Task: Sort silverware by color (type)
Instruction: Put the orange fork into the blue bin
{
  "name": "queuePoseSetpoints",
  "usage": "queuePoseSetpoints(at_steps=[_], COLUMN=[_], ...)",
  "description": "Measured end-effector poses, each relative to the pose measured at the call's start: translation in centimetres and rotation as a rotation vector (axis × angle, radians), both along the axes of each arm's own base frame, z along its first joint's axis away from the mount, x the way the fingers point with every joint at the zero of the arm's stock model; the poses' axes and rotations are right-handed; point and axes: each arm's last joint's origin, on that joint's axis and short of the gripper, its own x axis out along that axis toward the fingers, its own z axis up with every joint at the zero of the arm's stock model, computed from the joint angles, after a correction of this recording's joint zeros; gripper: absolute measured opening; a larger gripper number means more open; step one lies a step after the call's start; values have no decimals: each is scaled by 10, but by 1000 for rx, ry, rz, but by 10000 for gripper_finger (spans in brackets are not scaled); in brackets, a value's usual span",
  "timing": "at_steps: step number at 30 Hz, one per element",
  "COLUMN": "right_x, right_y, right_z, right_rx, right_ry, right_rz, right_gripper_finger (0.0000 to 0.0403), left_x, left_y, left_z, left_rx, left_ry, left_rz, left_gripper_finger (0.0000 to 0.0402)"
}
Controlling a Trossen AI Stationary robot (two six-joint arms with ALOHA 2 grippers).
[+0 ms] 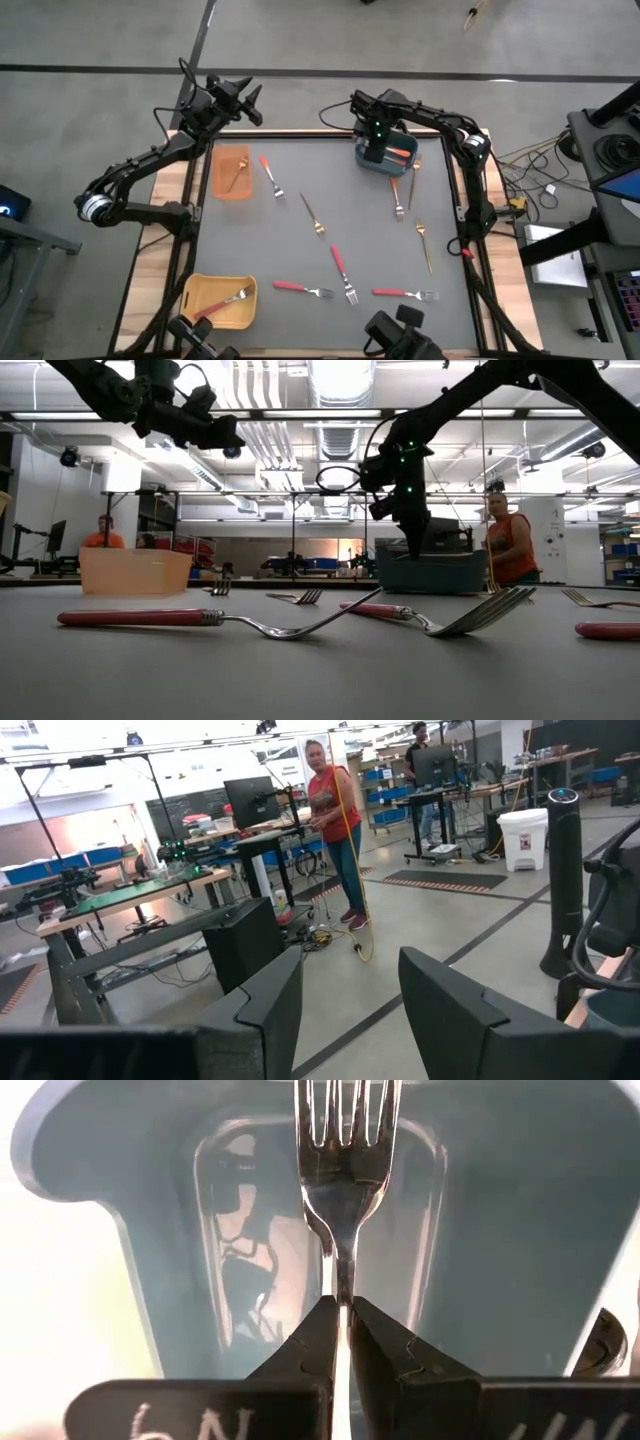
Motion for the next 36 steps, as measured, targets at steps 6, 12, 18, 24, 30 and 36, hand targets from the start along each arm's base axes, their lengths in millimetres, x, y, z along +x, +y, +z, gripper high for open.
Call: queuePoseSetpoints(at_steps=[6, 12, 18, 24, 30, 36], right_x=[-2, -5, -6, -8, -9, -9], right_y=[2, 4, 6, 7, 8, 8], right_z=[0, 0, 0, 0, 0, 0], right_rx=[19, 44, 60, 73, 80, 75], right_ry=[22, 49, 68, 83, 92, 97], right_rz=[-5, -12, -20, -28, -30, -31], right_gripper_finger=[13, 13, 13, 13, 13, 13], left_x=[0, 0, 0, 0, 3, 25], left_y=[0, 0, 0, 0, -3, -16], left_z=[0, 0, 0, -1, -4, -9], left_rx=[0, 0, -1, -11, -31, -47], left_ry=[0, 0, 1, 8, 26, 34], left_rz=[0, 0, 0, 0, -135, -419], left_gripper_finger=[149, 149, 149, 149, 149, 126])
